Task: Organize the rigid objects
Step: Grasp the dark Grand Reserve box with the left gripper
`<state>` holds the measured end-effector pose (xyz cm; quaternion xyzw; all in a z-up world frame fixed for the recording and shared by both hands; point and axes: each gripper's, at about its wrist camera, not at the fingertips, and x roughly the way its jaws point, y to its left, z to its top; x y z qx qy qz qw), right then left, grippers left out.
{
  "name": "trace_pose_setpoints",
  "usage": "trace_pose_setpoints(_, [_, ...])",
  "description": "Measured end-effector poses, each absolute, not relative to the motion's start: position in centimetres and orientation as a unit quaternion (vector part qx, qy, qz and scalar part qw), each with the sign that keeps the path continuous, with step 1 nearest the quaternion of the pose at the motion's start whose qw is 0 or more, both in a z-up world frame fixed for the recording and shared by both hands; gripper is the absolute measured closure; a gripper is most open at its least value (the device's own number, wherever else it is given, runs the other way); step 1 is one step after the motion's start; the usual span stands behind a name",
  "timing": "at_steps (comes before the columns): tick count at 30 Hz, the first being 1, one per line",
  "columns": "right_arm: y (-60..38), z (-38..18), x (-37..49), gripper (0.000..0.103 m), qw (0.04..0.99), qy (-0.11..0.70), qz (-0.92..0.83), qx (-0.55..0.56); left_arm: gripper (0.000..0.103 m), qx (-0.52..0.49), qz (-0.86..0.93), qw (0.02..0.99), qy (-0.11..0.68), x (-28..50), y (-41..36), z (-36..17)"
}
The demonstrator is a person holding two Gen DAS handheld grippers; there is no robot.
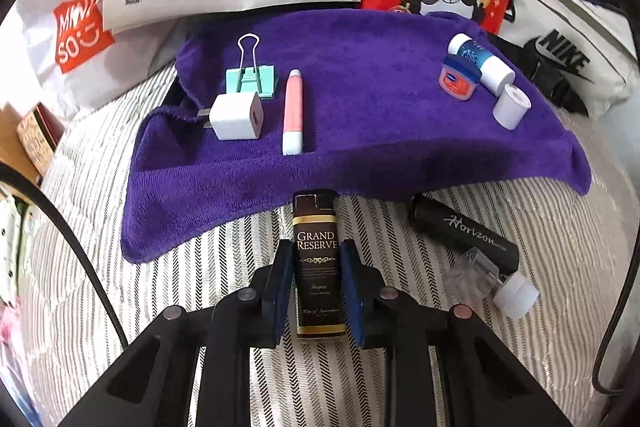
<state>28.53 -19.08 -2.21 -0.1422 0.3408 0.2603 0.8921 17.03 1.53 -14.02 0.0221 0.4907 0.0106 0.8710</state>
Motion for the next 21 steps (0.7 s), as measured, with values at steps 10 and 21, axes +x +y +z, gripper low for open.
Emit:
trace_pose_setpoints(10, [-17.0,-2.9,28.2,0.050,0.882,0.355,0.269,-0.154,0.080,0.004,0.004,0.873,0.487,17.8,2.4,-14.1])
trace_pose_setpoints(21, [-15.5,-4.9,21.1,0.050,0.858,0.383,0.310,-0.148,0.080,-0.020,0.029,0.878,0.477,15.4,8.8,-14.0])
